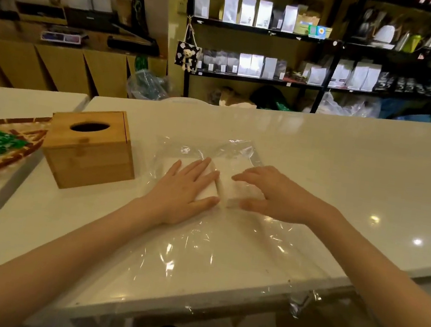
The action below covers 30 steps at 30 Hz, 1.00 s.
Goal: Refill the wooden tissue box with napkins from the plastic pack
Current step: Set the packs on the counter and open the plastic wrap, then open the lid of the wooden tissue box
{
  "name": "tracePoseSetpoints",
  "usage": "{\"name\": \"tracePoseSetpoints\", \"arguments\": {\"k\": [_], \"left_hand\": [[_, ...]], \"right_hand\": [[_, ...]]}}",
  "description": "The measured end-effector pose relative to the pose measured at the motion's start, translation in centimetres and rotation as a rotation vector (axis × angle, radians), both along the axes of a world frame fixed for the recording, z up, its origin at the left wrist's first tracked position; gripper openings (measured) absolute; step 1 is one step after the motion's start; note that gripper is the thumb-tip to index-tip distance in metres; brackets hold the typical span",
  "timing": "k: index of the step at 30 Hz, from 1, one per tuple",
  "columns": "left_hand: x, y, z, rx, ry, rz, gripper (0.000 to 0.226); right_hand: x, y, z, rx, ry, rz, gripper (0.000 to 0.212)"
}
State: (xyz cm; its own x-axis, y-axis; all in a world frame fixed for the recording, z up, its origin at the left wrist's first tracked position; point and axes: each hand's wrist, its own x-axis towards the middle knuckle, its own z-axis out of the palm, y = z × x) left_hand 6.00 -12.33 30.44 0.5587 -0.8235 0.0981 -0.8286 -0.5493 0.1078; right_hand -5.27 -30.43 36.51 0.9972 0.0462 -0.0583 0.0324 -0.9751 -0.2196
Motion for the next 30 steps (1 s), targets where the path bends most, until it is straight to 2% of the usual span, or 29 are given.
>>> {"name": "tracePoseSetpoints", "arguments": {"k": [2, 7, 10, 13, 17, 18, 21, 23, 25, 28, 30], "left_hand": [[0.4, -0.1, 0.1, -0.008, -0.019, 0.007, 0.087], [2.2, -0.8, 0.3, 0.039, -0.197, 0.116, 0.093], [3.1, -1.5, 0.6, -0.004, -0.229, 0.211, 0.079], [4.1, -1.9, 0.7, -0.01, -0.214, 0.272, 0.061], [5.3, -1.9, 0.3, -0.06, -0.118, 0.243, 0.086], [5.5, -1.7, 0.4, -0.051, -0.091, 0.247, 0.087], [5.0, -1.1, 1.3, -0.036, -0.048, 0.227, 0.064], [4.2, 0.3, 2.4, -0.077, -0.096, 0.192, 0.058], [3.4, 2.7, 3.8, -0.205, -0.179, 0.159, 0.056], [2.9, 6.8, 6.0, -0.371, -0.216, 0.138, 0.053], [3.6, 9.5, 6.7, -0.447, -0.231, 0.207, 0.053]], "right_hand": [[1.0, -0.5, -1.6, -0.119, 0.012, -0.041, 0.057], [3.8, -1.4, -3.2, -0.149, -0.06, -0.086, 0.058], [6.0, -2.0, -3.6, -0.158, -0.088, -0.096, 0.056], [7.9, -2.4, -3.8, -0.134, -0.09, -0.087, 0.053], [9.4, -2.4, -3.7, -0.121, -0.077, -0.076, 0.052], [9.7, -2.4, -3.6, -0.126, -0.072, -0.075, 0.053], [10.2, -2.3, -2.6, -0.208, -0.068, -0.068, 0.056], [10.7, -1.4, -1.5, -0.258, -0.109, -0.043, 0.06], [11.2, 0.2, -0.3, -0.193, -0.183, 0.015, 0.061], [12.0, 3.9, 1.1, 0.09, -0.226, 0.134, 0.063], [12.6, 6.8, 1.4, 0.238, -0.219, 0.222, 0.07]]}}
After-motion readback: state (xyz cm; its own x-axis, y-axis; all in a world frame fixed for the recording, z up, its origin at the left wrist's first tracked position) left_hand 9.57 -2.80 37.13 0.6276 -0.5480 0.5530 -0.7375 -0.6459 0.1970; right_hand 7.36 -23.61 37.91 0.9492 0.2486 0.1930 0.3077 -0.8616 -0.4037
